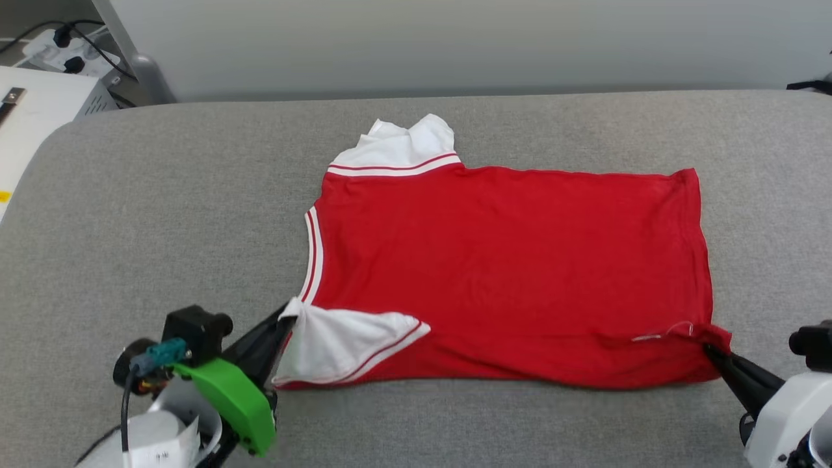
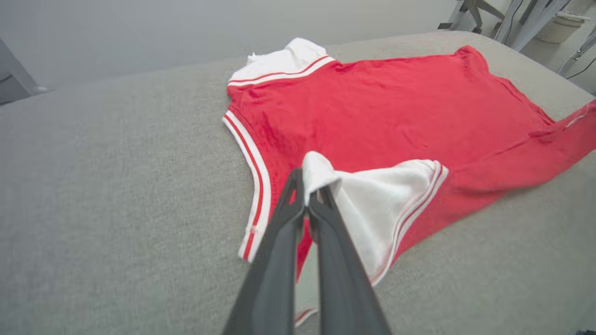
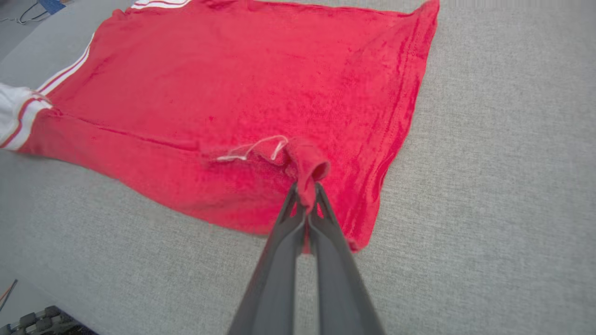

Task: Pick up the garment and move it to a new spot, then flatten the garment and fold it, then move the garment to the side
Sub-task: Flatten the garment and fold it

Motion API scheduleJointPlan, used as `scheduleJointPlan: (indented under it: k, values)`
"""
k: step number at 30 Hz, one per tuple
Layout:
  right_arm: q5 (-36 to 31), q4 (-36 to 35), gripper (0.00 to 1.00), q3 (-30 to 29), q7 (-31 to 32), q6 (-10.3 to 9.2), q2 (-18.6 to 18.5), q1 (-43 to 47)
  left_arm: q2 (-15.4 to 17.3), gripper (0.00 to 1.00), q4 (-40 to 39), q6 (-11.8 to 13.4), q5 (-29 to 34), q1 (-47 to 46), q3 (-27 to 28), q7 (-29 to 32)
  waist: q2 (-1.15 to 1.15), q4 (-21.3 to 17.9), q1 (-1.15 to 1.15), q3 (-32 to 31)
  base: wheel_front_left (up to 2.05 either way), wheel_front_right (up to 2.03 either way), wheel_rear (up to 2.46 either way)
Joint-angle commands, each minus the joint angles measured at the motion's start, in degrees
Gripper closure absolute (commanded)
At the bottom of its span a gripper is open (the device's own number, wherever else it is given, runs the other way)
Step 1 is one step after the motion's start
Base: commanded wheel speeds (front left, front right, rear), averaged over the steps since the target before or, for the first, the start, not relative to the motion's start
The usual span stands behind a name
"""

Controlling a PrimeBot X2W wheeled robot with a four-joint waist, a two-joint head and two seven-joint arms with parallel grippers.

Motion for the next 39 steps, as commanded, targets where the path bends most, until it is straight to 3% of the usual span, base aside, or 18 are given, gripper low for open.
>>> scheduleJointPlan:
  k: [1, 14, 23, 31, 32, 33, 34, 35, 39]
  values:
    - [-0.3, -0.1, 1.0, -0.4, 0.4, -0.04, 0.4, -2.1, -0.8, 1.0, 1.2, -1.0, 0.3, -3.2, 0.6, 0.2, 0.0, -0.9, 0.01, 2.2, 0.0, 0.0, 0.0]
    - [0.6, 7.0, 1.0, 0.7, 1.0, -0.04, 2.2, -15.5, -4.4, 1.0, 18.3, -7.7, 3.4, -20.7, -1.4, 0.9, 0.0, -2.9, 0.01, 9.6, 0.0, 0.0, 0.0]
    - [0.9, 16.7, 1.0, 6.0, 2.0, -0.04, 4.1, -22.4, -8.1, 1.0, 31.5, -8.7, 2.2, -24.4, -7.1, -0.8, 0.0, -3.5, 0.01, 12.4, 0.0, 0.0, 0.0]
    - [1.0, 20.8, 1.0, 10.1, -2.2, -0.04, 3.4, -25.2, -10.7, 1.0, 37.8, -8.8, -3.3, -25.8, -12.7, -3.6, 0.0, -2.8, 0.01, 11.9, 0.0, 0.0, 0.0]
    - [1.1, 21.0, 1.0, 10.2, -2.9, -0.04, 3.3, -25.3, -10.8, 0.91, 38.2, -8.8, -3.7, -26.1, -13.1, -3.9, 0.0, -2.7, 0.01, 11.5, 0.0, 0.0, 0.0]
    - [1.2, 21.0, 0.66, 10.4, -3.6, -0.04, 3.0, -25.4, -10.7, 0.0, 38.6, -8.8, -4.0, -26.6, -13.5, -4.4, 0.0, -2.6, 0.01, 11.0, 0.0, 0.0, 0.0]
    - [1.3, 20.8, 0.3, 10.5, -4.1, -0.04, 2.7, -25.2, -10.7, 0.0, 38.9, -8.8, -4.2, -27.0, -13.7, -4.7, 0.0, -2.4, 0.01, 10.4, 0.0, 0.0, 0.0]
    - [1.5, 20.5, 0.0, 10.4, -4.8, -0.04, 2.4, -25.0, -10.5, 0.0, 39.0, -8.8, -4.5, -27.4, -14.0, -5.1, 0.0, -2.2, 0.01, 9.8, 0.0, 0.0, 0.0]
    - [1.3, 18.2, 0.0, 9.9, -6.9, -0.04, 1.0, -23.1, -8.9, 0.0, 37.7, -8.8, -6.2, -29.2, -14.9, -5.5, 0.0, -1.3, 0.01, 7.5, 0.0, 0.0, 0.0]
